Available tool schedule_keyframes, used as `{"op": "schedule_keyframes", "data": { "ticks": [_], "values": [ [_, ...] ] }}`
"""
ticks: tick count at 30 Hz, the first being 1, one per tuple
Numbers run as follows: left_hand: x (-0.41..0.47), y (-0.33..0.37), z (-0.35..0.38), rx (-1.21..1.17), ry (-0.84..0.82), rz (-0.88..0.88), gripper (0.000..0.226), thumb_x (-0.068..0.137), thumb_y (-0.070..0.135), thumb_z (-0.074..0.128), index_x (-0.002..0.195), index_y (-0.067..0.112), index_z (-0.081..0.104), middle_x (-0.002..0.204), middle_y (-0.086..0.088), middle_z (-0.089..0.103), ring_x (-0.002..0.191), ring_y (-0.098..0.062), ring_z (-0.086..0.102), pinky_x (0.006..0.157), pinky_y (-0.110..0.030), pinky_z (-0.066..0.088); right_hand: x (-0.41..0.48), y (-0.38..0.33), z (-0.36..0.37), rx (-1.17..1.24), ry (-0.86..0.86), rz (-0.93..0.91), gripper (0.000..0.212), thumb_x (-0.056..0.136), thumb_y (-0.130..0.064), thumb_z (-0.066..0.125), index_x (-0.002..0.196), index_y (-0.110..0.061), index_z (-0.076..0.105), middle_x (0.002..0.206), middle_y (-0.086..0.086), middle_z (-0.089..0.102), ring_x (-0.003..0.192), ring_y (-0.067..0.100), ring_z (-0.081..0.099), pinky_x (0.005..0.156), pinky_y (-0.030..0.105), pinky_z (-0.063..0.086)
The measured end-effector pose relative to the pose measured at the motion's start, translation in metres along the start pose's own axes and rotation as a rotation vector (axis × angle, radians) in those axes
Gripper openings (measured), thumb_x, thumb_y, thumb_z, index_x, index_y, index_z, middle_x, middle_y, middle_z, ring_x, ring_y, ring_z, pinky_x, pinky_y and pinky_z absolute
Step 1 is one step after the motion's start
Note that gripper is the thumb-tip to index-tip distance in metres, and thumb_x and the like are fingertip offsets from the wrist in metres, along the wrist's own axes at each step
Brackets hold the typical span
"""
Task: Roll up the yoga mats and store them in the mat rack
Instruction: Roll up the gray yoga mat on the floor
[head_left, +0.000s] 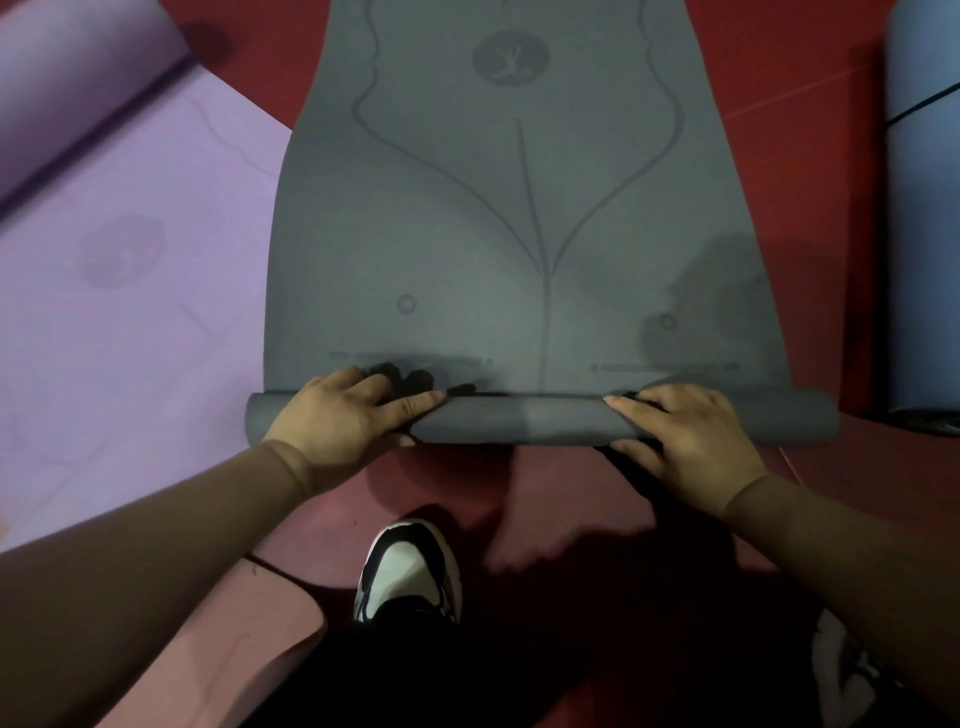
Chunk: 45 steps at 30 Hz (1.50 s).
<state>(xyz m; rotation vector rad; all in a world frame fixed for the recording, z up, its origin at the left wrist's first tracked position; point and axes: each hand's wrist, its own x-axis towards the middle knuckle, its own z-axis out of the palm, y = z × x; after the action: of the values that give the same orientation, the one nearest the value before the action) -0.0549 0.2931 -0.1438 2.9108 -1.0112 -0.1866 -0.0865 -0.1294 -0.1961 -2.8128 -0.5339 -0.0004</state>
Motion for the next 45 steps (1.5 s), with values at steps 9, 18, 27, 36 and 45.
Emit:
{"op": "schedule_keyframes", "data": {
  "ticks": [9, 18, 27, 36, 45],
  "values": [
    [0.023, -0.008, -0.011, -0.054, -0.256, -0.112, 0.055, 0.094, 0.065, 0.040, 0.148, 0.054, 0.040, 0.115, -0.001, 0.061, 0.113, -0.030, 0.059, 0.090, -0.041, 0.051, 0.008, -0.012, -0.002, -0.048, -0.018, 0.046, 0.062, 0.084, -0.059, 0.052, 0.138, -0.029, 0.061, 0.107, 0.003, 0.056, 0.095, 0.029, 0.053, 0.085, 0.043, 0.042],
    [0.022, 0.020, -0.004, 0.079, -0.076, -0.311, 0.048, 0.084, 0.048, 0.074, 0.131, 0.047, 0.064, 0.107, -0.003, 0.061, 0.094, -0.033, 0.054, 0.079, -0.042, 0.043, 0.024, -0.003, -0.006, 0.002, -0.174, 0.091, 0.063, 0.084, -0.071, 0.040, 0.136, -0.040, 0.062, 0.110, -0.003, 0.058, 0.101, 0.024, 0.052, 0.087, 0.041, 0.040],
    [0.012, 0.016, 0.001, -0.034, 0.004, -0.294, 0.052, 0.085, 0.065, 0.045, 0.130, 0.049, 0.063, 0.111, 0.003, 0.061, 0.099, -0.027, 0.056, 0.083, -0.042, 0.041, 0.032, -0.002, -0.011, -0.034, -0.210, 0.067, 0.064, 0.088, -0.069, 0.034, 0.142, -0.041, 0.056, 0.112, -0.003, 0.061, 0.100, 0.025, 0.054, 0.087, 0.042, 0.040],
    [0.015, 0.010, 0.007, 0.044, -0.016, -0.269, 0.062, 0.073, 0.054, 0.083, 0.132, 0.047, 0.063, 0.112, -0.001, 0.053, 0.098, -0.030, 0.048, 0.082, -0.045, 0.043, 0.014, -0.019, 0.004, -0.141, 0.002, 0.082, 0.066, 0.081, -0.062, 0.055, 0.138, -0.028, 0.061, 0.118, 0.006, 0.059, 0.105, 0.035, 0.052, 0.089, 0.048, 0.039],
    [0.024, 0.016, -0.006, 0.076, 0.014, -0.299, 0.050, 0.088, 0.051, 0.067, 0.136, 0.042, 0.061, 0.107, -0.004, 0.063, 0.089, -0.036, 0.057, 0.078, -0.047, 0.048, 0.028, -0.011, 0.004, -0.092, -0.046, 0.126, 0.061, 0.086, -0.066, 0.044, 0.132, -0.032, 0.066, 0.119, 0.004, 0.060, 0.106, 0.032, 0.054, 0.093, 0.048, 0.042]
  ]
}}
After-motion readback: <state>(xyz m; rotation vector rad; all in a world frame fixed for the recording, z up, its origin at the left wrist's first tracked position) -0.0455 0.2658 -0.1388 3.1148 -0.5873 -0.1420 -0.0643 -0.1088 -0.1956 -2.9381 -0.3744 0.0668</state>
